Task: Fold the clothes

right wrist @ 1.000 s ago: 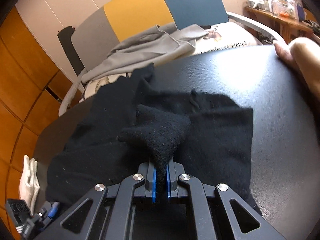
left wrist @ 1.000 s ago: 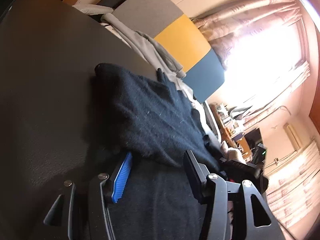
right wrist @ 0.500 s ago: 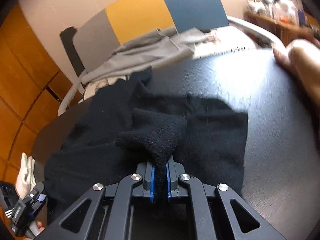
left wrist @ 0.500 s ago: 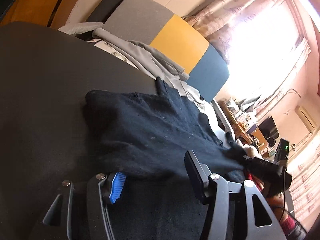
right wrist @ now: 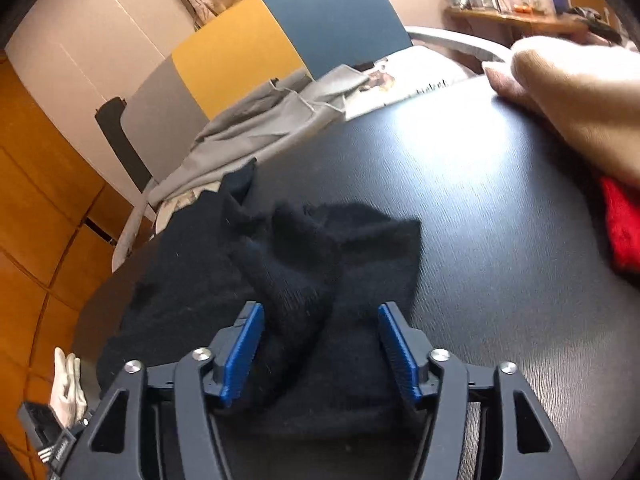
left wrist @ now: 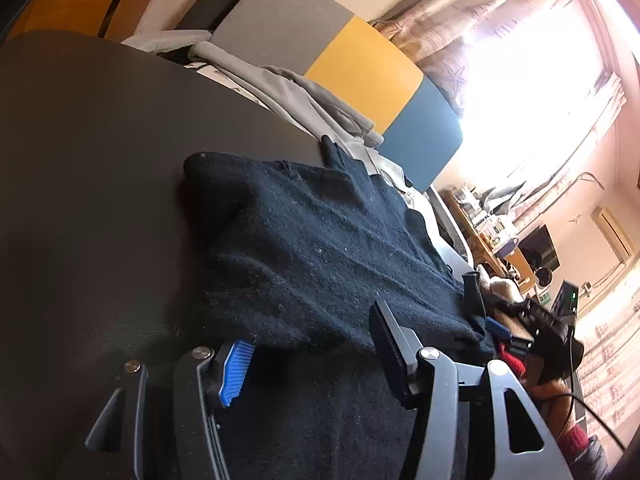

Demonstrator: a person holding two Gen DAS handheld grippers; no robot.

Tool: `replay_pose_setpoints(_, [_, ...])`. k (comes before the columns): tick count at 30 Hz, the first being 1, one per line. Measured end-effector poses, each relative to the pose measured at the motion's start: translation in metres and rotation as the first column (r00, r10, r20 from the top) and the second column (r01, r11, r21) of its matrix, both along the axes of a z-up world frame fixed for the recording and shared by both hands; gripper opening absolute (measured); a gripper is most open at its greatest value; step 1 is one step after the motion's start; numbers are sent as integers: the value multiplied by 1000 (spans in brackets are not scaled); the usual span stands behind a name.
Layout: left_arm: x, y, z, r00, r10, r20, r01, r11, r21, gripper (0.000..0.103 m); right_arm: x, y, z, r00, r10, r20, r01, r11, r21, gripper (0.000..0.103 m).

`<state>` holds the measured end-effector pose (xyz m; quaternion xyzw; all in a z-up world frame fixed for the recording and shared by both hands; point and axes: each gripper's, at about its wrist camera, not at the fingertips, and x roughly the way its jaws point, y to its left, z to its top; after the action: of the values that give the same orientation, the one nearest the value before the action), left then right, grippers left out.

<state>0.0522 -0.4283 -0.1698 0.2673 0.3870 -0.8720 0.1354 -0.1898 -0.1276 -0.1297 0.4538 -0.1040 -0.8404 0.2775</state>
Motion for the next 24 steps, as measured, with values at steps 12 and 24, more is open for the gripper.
replay_pose_setpoints(12, [2,0,-4,1000,-5,-19,6,1000,17,57,34,-101,0,924,205,-322,20,816,578,78])
replay_pose_setpoints(24, [4,11,13,999,-40,3,40,997,-73,57,14,25,8,978,-155,-141,192,931,309,74])
